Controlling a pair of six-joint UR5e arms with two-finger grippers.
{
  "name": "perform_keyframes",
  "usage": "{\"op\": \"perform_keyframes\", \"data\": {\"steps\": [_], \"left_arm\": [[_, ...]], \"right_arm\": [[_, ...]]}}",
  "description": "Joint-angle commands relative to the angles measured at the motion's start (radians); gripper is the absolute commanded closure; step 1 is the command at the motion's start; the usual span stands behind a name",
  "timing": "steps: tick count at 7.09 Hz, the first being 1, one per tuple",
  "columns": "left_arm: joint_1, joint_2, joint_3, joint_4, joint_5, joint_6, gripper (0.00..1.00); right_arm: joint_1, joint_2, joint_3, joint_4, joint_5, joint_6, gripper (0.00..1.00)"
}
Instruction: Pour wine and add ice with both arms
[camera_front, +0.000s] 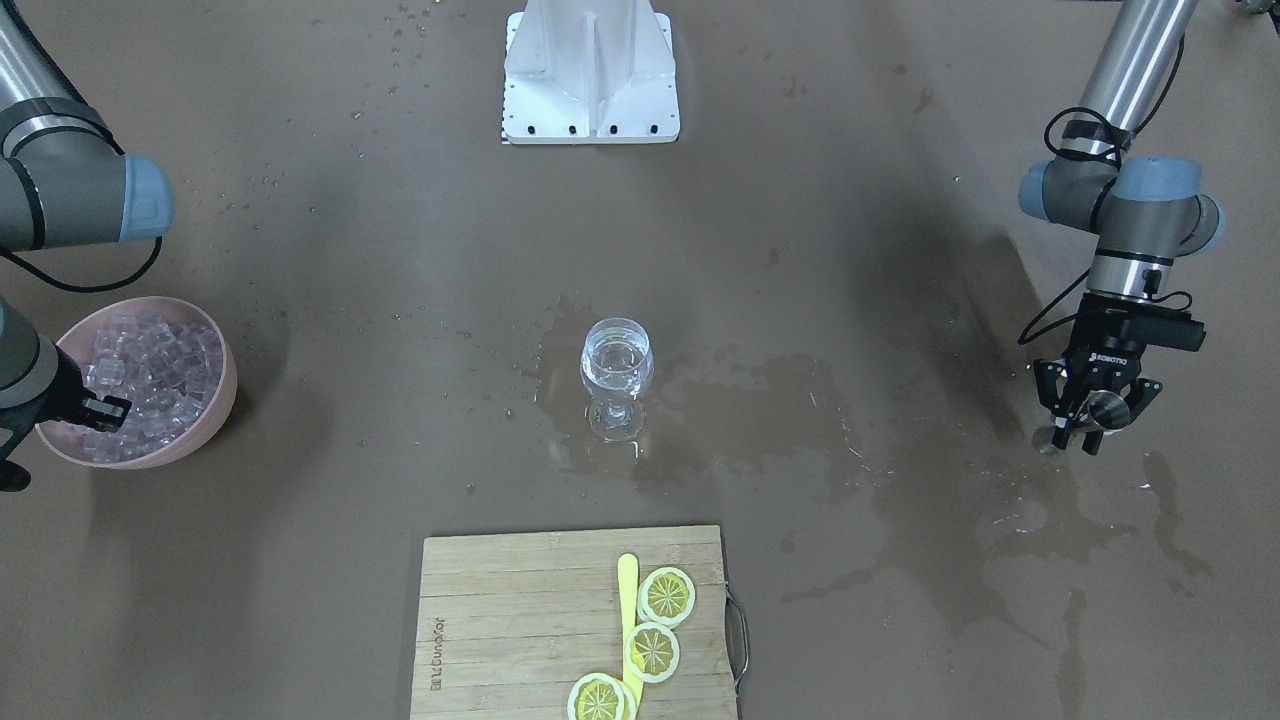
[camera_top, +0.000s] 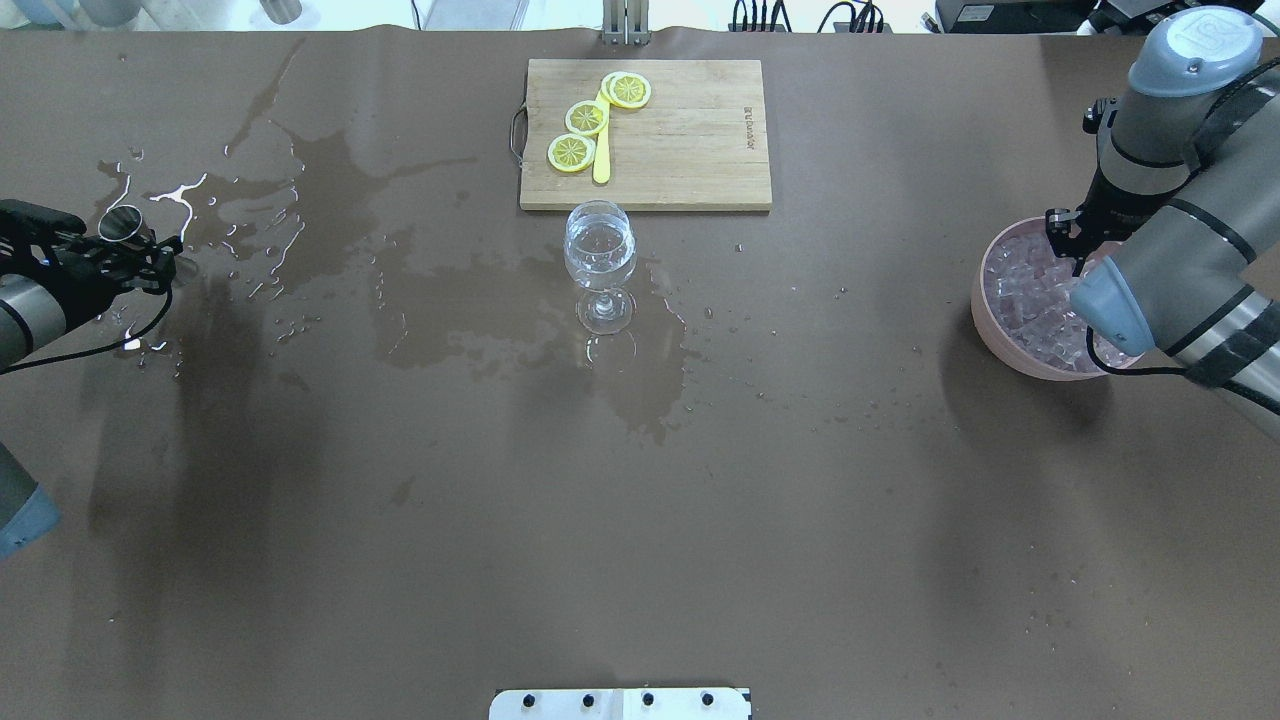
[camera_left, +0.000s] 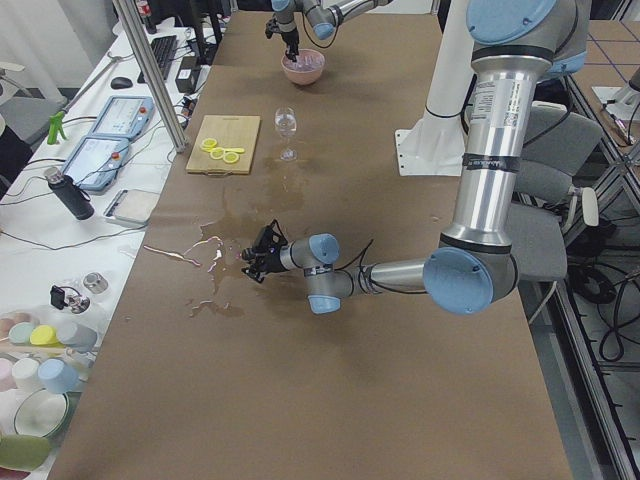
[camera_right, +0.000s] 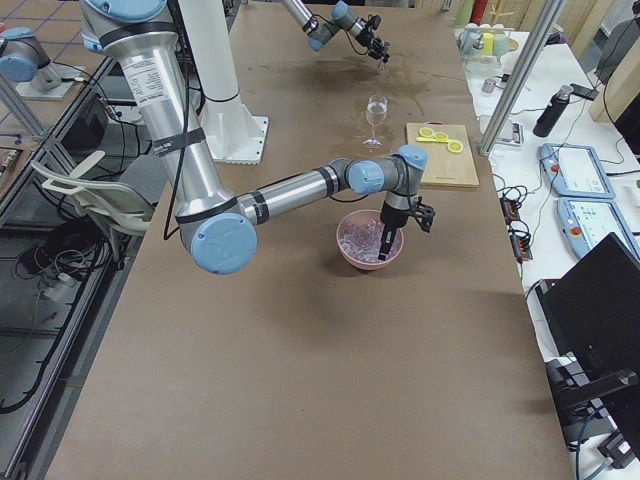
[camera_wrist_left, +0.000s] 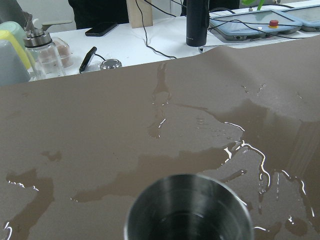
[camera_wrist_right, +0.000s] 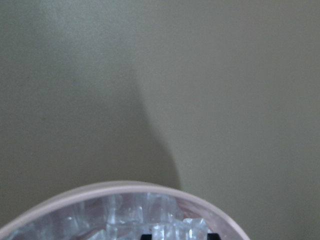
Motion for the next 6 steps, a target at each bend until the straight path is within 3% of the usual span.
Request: {"op": "perform_keyframes", "data": {"steps": [1, 3, 5, 6], "left_arm": [[0.001, -0.003, 0.007, 0.000, 0.000, -0.001, 0.63], [0.001, -0.005, 0.007, -0.002, 0.000, -0.001, 0.71], [0.001, -0.006, 0.007, -0.002, -0.001, -0.001, 0.80], [0.000, -0.009, 0.007, -0.002, -0.001, -0.002, 0.83]], "right_arm": [[-0.005, 0.003, 0.000, 0.000, -0.004, 0.008, 0.79], [-0.005, 0.004, 0.000, -0.002, -0.001, 0.011, 0.89], [0.015, 0.021, 0.019, -0.044, 0.005, 0.018, 0.86], [0.021, 0.021, 0.031, -0.058, 0.007, 0.018, 0.64]]}}
